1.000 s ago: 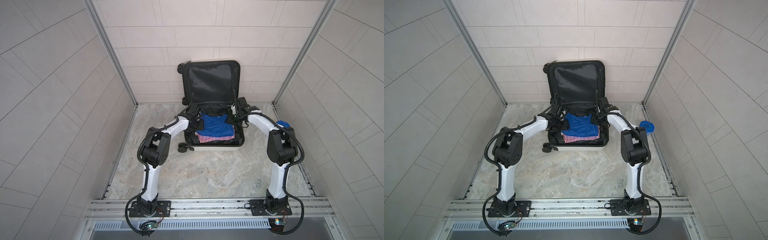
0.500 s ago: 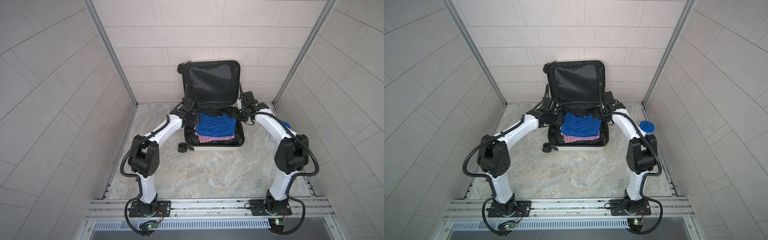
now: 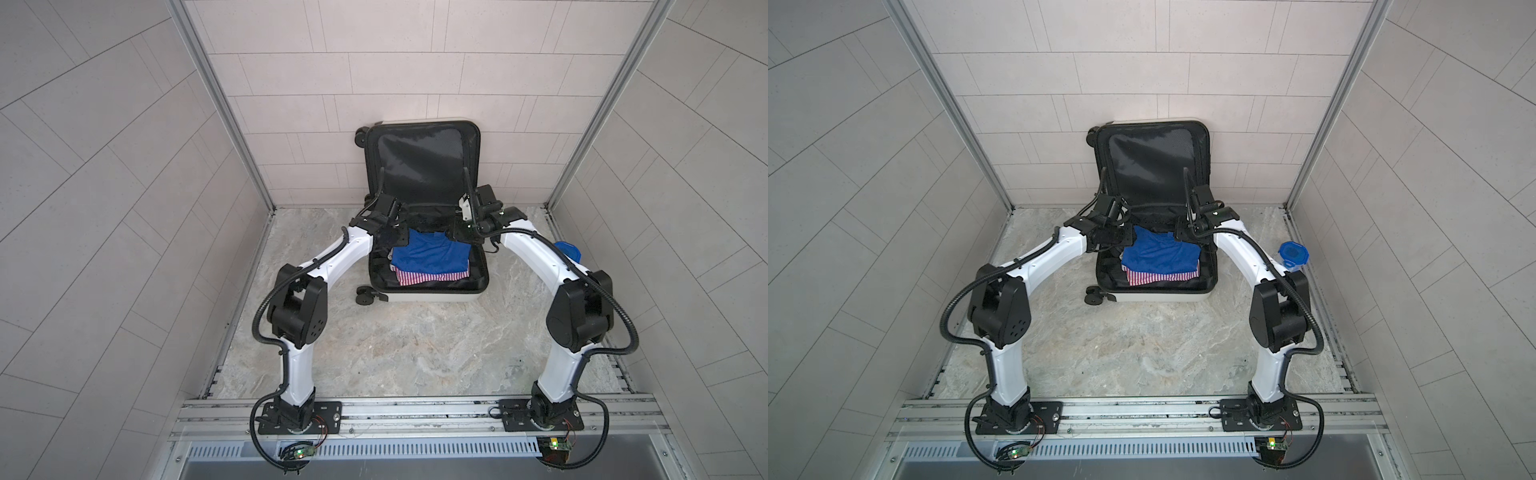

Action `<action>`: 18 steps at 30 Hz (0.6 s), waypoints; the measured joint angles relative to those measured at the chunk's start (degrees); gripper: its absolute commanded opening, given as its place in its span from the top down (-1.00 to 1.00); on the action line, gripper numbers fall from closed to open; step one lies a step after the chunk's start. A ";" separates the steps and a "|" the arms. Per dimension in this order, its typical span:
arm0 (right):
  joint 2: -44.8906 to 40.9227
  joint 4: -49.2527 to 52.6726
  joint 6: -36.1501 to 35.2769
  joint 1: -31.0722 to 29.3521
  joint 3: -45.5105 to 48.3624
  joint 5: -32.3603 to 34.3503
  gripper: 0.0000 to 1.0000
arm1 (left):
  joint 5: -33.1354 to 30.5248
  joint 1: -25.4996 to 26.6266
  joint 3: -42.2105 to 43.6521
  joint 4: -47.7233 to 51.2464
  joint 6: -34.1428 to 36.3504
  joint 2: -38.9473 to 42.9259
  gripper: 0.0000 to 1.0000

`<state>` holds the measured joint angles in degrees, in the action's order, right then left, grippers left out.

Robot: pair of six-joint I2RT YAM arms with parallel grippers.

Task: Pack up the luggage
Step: 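Lower the blue T-shirt onto the striped cloth and open both grippers, then raise both grippers away from the suitcase while the right gripper moves toward the blue-lidded container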

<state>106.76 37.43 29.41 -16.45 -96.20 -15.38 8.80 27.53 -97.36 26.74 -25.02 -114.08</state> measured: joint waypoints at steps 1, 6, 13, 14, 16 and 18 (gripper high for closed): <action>1.20 0.02 0.00 -0.15 0.02 0.02 -0.01 | 0.24 0.07 -0.28 -0.20 -0.13 -1.14 0.30; 6.23 0.26 -0.02 0.15 0.31 1.36 -0.02 | 0.55 0.20 -1.01 -0.17 -1.05 -6.01 0.36; 7.98 0.28 -0.11 0.98 1.29 2.56 -0.13 | -0.02 -0.83 -1.05 0.15 -2.08 -8.85 0.41; 7.98 0.28 -0.11 1.03 1.31 2.60 -0.14 | -0.02 -1.01 -1.20 0.20 -2.19 -9.18 0.41; 7.98 0.28 -0.20 1.03 1.31 2.62 -0.19 | 0.07 -1.25 -1.84 0.37 -2.19 -9.99 0.42; 7.98 0.31 -0.52 1.03 1.31 2.60 -0.27 | 0.24 -1.40 -2.58 1.03 -2.14 -10.71 0.42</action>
<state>114.74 37.74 28.88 -15.42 -94.89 -12.78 9.04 26.13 -99.94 27.77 -27.16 -124.79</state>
